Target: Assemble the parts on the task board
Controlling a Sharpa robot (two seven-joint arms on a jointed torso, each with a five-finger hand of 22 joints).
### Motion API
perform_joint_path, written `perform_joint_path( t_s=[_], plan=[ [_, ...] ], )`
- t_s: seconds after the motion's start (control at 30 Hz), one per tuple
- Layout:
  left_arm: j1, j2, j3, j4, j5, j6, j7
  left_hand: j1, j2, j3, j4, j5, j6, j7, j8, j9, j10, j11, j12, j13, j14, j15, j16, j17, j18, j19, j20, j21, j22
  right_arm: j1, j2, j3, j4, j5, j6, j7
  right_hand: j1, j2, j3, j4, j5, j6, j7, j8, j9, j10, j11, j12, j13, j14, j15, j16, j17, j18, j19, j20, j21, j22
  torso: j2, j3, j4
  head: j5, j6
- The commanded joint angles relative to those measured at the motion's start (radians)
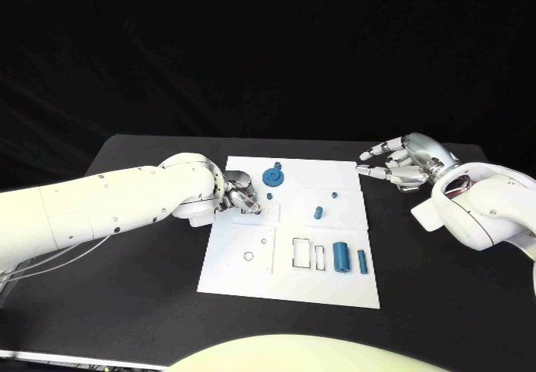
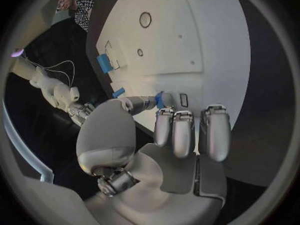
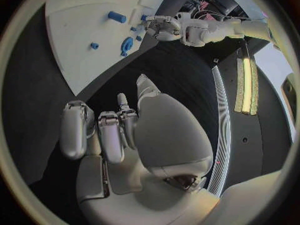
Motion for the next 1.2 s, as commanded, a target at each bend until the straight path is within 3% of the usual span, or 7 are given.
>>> perform_joint_path(
  t_s=[0.03, 0.77, 0.93, 1.2],
  plan=[
    [-0.004, 0.004, -0.003, 0.003, 0.002, -0.007, -0.019, -0.009, 0.003, 0.102, -0.111, -0.001, 0.062, -0.055, -0.004, 0.001, 0.006, -0.002, 0.004, 0.022, 0.106, -0.007, 0.006, 0.263, -0.005, 0.004, -0.003, 0.005, 0.028, -0.001, -0.001, 0.000, 0.002, -0.002, 0.012, 0.011, -0.005, 0.007, 0.003, 0.001, -0.004, 0.003, -0.001, 0.007, 0.000, -0.002, -0.008, -0.003, 0.098, 0.082, -0.006, -0.005, 0.161, 0.001, -0.001, -0.005, -0.006, 0.091, -0.001, -0.0011, -0.0002, 0.000, -0.001],
    [-0.004, 0.006, -0.001, -0.004, 0.004, -0.031, -0.033, -0.033, -0.002, 0.035, -0.085, -0.003, 0.076, -0.064, -0.017, 0.006, 0.011, -0.009, 0.004, 0.027, 0.106, -0.014, 0.006, 0.262, -0.005, 0.004, -0.009, 0.002, 0.025, -0.001, -0.001, 0.000, 0.002, -0.002, 0.012, 0.011, -0.006, 0.008, 0.003, 0.000, -0.004, 0.002, -0.001, 0.008, -0.001, -0.001, -0.008, -0.003, 0.098, 0.081, -0.006, -0.005, 0.161, 0.002, -0.001, -0.005, -0.007, 0.090, -0.001, -0.0008, -0.0003, 0.000, 0.002],
    [-0.004, 0.006, -0.001, -0.005, 0.008, -0.030, -0.035, -0.058, -0.016, -0.039, -0.047, -0.013, 0.089, -0.068, -0.027, 0.009, 0.012, -0.012, 0.003, 0.028, 0.106, -0.016, 0.006, 0.263, -0.005, 0.004, -0.011, 0.000, 0.026, -0.001, -0.001, 0.000, 0.002, -0.002, 0.012, 0.011, -0.006, 0.008, 0.003, 0.000, -0.004, 0.002, -0.001, 0.008, -0.001, -0.001, -0.008, -0.003, 0.098, 0.081, -0.006, -0.005, 0.161, 0.002, -0.001, -0.005, -0.007, 0.090, -0.001, -0.0008, -0.0005, 0.000, 0.002],
    [-0.004, 0.005, -0.001, -0.006, 0.012, -0.030, -0.040, -0.063, -0.018, -0.121, -0.009, -0.017, 0.099, -0.069, -0.038, 0.012, 0.011, -0.013, 0.002, 0.029, 0.106, -0.017, 0.006, 0.262, -0.005, 0.005, -0.013, -0.001, 0.027, -0.001, -0.001, 0.000, 0.002, -0.003, 0.015, 0.010, -0.007, 0.008, 0.003, -0.001, -0.003, 0.001, -0.001, 0.009, -0.001, 0.000, -0.008, -0.002, 0.100, 0.082, -0.006, -0.004, 0.164, 0.001, 0.002, -0.005, -0.003, 0.093, 0.000, -0.0006, 0.0005, -0.001, 0.003]
  ],
)
